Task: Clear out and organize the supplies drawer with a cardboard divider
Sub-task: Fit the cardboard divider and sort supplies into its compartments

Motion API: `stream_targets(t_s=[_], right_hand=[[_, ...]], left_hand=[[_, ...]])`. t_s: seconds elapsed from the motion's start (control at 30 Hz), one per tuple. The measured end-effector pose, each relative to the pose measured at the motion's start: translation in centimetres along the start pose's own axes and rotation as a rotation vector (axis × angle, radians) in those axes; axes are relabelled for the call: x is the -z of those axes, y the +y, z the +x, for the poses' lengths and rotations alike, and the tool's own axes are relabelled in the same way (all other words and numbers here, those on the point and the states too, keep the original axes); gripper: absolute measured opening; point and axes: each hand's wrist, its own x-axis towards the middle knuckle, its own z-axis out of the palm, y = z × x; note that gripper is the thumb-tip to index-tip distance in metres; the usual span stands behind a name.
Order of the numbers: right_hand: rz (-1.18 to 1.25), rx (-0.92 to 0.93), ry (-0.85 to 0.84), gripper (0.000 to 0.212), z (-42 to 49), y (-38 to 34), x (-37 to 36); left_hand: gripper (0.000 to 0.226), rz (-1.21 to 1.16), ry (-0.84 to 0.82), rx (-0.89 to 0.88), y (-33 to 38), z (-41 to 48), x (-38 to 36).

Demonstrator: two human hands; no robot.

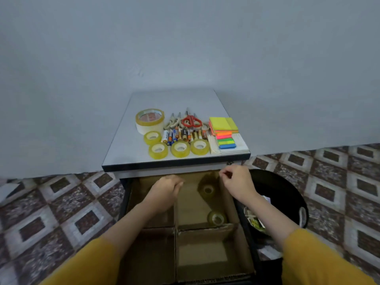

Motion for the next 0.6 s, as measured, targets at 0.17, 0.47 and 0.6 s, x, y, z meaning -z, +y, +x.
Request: stream_targets(t_s=[0.17,0.47,0.6], right_hand=[[0.005,0.06,0.049,0.013,0.8,-1.8,1.5],[0.076,0.152,0.143,0.012,3.8,-5.6,2.6],[0.107,0.19,0.146,0.01,5.3,-6.8,2.4]], left_hand=[[0.028,-0.051,0.039,-0.004,-0.7,-1.3,2.6],[0.017,-0.108,0.293,-0.04,-1.9,-0.6,7.3],[0.014,-0.106,0.458,-0.006,-3.4,1.2,9.2]])
